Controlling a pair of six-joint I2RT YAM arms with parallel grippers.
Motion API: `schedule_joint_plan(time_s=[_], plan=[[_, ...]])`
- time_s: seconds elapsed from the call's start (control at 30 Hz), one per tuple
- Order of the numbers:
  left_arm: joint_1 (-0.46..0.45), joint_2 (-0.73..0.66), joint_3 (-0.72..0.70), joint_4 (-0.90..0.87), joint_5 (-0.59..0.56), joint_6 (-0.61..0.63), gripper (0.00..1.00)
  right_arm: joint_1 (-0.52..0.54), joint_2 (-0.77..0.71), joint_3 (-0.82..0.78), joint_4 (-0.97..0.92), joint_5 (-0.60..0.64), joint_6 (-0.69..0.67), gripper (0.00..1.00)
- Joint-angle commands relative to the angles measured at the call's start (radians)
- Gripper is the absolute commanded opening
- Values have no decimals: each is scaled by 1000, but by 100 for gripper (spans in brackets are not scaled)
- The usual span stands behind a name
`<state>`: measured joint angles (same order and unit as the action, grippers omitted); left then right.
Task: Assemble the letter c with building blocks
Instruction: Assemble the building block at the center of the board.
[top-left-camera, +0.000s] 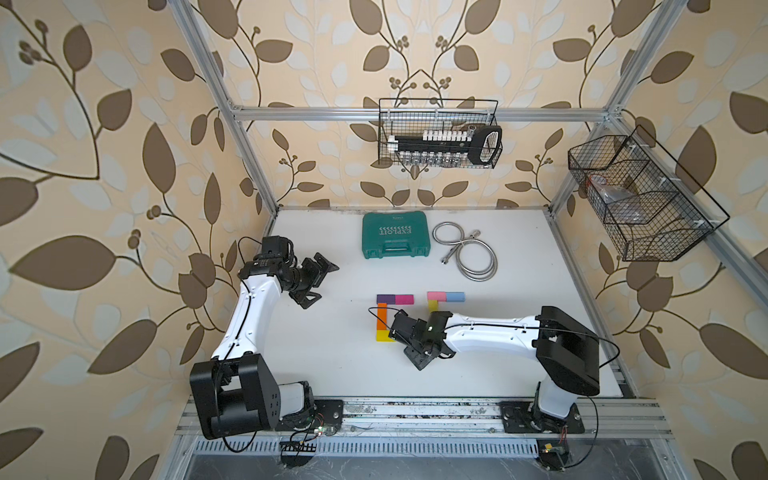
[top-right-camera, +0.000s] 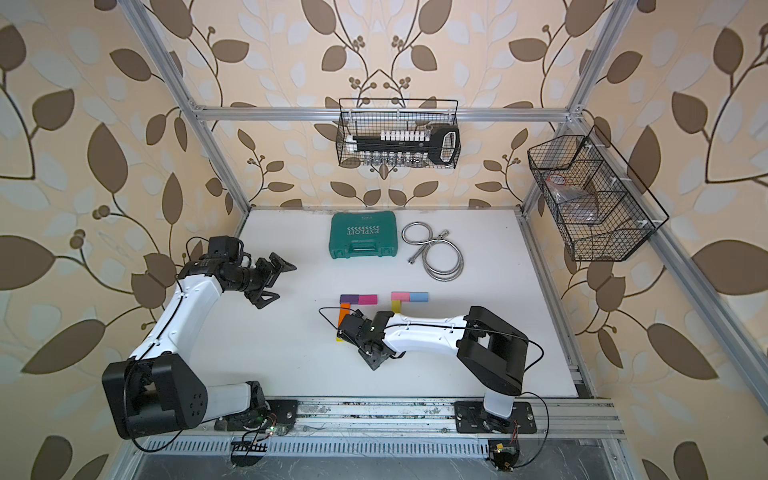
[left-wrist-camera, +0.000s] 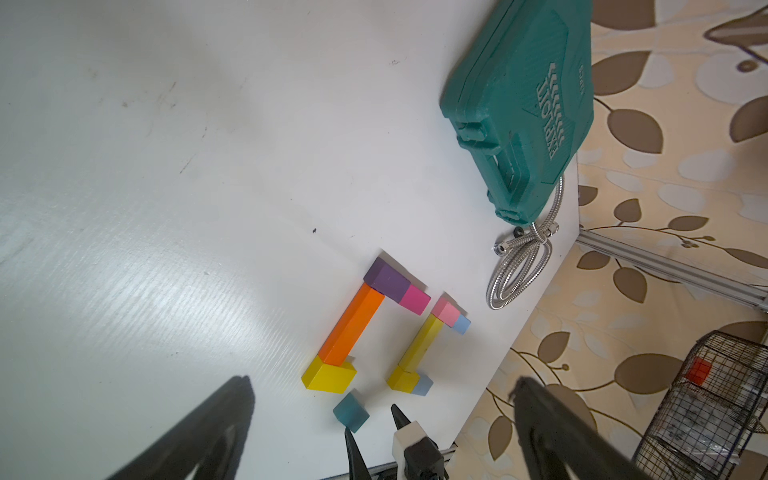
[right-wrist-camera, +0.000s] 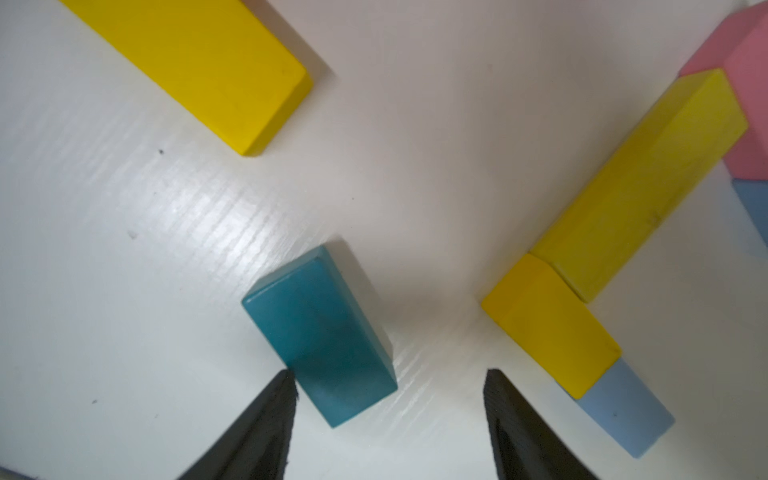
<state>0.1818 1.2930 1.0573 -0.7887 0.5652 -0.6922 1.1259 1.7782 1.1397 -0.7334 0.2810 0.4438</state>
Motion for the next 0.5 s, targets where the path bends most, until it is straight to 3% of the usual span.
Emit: schedule_joint_plan(time_s=[0.0, 0.47], plan=[[-12, -18, 4, -3, -13, -10, 99, -22, 19, 36, -12, 15, -22, 69], [-13, -13, 16, -10, -11, -6, 99, 22, -73, -11, -19, -36, 0, 68]])
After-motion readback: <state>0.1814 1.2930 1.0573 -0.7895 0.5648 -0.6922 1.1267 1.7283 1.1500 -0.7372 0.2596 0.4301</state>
